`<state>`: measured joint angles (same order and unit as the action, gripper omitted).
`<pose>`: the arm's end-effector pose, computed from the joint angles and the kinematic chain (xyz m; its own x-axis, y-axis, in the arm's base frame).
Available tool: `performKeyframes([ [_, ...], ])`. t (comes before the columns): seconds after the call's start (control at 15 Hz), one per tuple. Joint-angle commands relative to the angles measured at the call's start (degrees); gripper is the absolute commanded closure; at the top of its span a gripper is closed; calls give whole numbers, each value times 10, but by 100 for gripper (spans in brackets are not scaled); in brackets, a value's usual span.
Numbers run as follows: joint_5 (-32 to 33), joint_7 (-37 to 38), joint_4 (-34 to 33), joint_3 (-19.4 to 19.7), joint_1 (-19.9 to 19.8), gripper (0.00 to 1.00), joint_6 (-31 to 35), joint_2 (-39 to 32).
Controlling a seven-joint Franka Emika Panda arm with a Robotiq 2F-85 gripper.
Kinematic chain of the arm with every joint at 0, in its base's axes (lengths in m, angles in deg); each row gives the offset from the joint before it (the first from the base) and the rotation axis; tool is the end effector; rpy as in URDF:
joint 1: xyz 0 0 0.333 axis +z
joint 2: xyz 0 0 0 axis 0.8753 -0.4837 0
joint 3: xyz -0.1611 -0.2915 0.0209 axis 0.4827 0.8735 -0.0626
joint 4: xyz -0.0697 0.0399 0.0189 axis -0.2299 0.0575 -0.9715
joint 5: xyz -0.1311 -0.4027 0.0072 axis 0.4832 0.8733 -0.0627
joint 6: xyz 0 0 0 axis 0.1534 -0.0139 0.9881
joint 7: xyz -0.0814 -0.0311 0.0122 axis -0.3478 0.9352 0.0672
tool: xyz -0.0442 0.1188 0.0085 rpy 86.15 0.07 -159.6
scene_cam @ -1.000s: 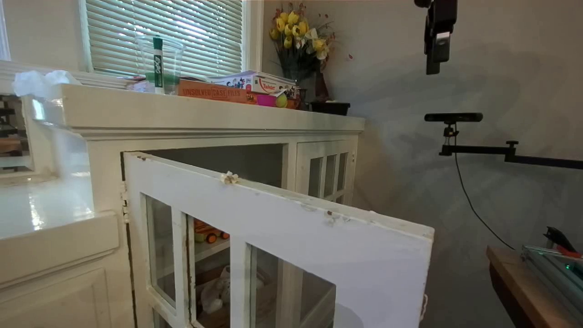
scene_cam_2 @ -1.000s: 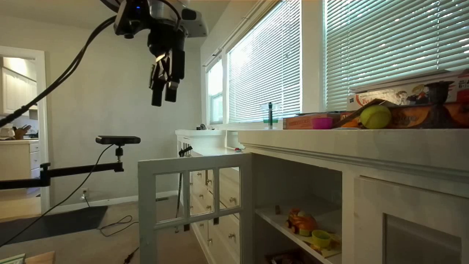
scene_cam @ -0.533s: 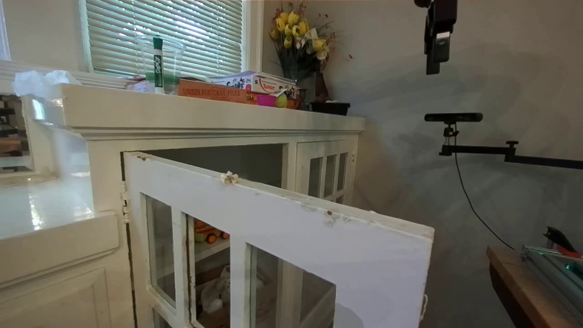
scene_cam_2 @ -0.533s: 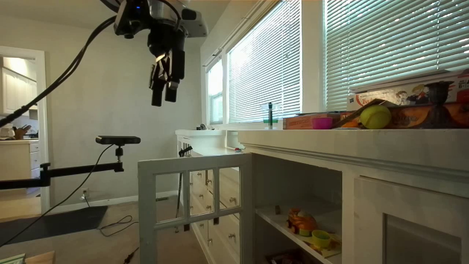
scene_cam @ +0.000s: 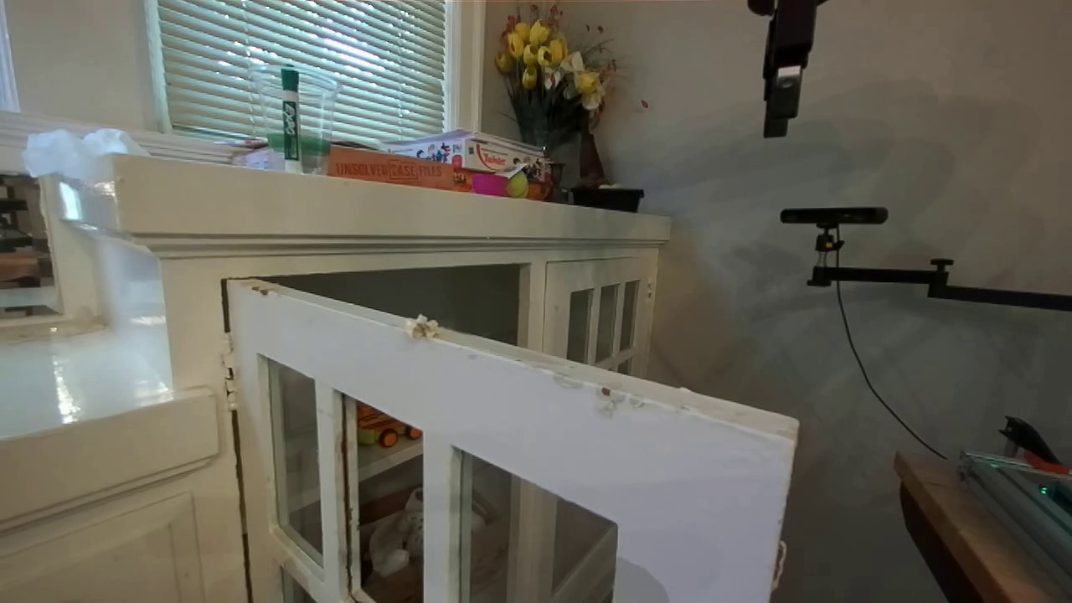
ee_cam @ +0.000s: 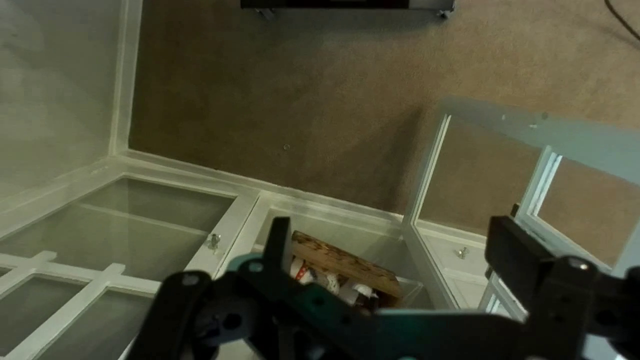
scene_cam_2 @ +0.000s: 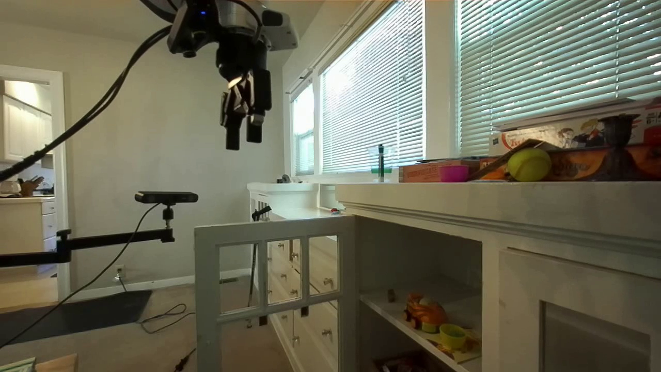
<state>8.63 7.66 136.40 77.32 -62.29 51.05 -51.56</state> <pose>0.3868 -0.0190 0.5234 0.9999 -0.0108 -0.0119 -0.0102 -0.9985 0.0541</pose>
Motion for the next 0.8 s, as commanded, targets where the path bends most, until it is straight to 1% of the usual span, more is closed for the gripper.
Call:
performKeyframes([
  [0.0, 27, 16, 6, -2, -14, 0, 62, -22],
  [0.53, 37, 48, 6, 4, -43, 0, 181, -104],
  [0.73, 43, 72, 2, 3, -53, 0, 211, -143],
])
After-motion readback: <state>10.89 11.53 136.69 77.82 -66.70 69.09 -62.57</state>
